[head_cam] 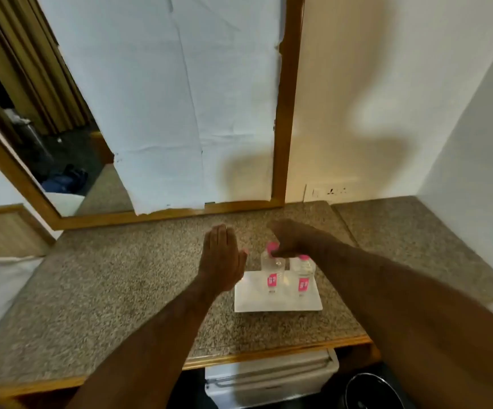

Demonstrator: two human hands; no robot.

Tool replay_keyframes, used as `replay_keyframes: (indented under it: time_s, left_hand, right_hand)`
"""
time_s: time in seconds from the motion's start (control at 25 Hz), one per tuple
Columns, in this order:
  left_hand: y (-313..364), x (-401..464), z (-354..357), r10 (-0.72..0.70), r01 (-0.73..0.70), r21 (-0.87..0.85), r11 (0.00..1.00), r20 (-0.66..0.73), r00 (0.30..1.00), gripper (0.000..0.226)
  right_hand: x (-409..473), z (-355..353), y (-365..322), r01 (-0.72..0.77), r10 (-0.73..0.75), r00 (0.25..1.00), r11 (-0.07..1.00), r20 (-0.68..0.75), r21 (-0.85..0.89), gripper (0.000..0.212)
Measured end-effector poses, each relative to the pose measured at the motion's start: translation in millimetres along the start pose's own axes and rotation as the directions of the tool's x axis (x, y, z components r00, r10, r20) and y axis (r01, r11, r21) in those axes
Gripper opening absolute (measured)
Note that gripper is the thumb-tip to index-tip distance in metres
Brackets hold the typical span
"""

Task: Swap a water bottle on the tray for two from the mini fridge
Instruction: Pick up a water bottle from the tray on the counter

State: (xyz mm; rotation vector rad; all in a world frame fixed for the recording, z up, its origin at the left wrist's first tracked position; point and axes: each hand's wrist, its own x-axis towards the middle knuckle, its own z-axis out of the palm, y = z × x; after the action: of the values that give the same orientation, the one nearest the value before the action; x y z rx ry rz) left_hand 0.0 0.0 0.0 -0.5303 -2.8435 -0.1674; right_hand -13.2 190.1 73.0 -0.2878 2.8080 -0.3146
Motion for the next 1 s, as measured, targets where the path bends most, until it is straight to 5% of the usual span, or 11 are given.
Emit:
replay_keyframes:
  time_s: [0.12,0.44,0.64,0.88,1.0]
  left_hand:
    - [-5.5,-16.4,33.4,-0.050,0.053,-0.040,0.998,0.076,0.996,0.065]
    - [8.8,-48.9,53.3,-0.001,0.005,-0.025,1.000,0.144,0.990,0.063]
    - [74.9,-92.4,56.5,0.042,-0.034,-0.057,0.998,0.139,0.989,0.058]
    - [183.7,-130.3,113.0,0.258,-0.212,-0.177,0.961,0.302,0.918,0.049]
    - [219.3,-103.3,154.9,0.324,-0.295,-0.139,0.945,0.283,0.903,0.046]
  right_hand:
    - [15.2,26.0,-4.2,-0.003,0.024,0.990,0.989,0.139,-0.148,0.083]
    - [-16.3,0.3,-25.0,0.079,-0.054,0.986,0.985,0.160,-0.154,0.066]
    - [-82.8,-15.9,-4.5,0.114,-0.036,0.952,0.963,0.303,-0.245,0.060]
    - [-135.3,93.5,123.7,-0.019,0.134,0.908,0.960,0.398,-0.279,0.063]
    - [-153.7,176.8,197.0,-0.161,0.199,0.923,0.977,0.329,-0.139,0.043]
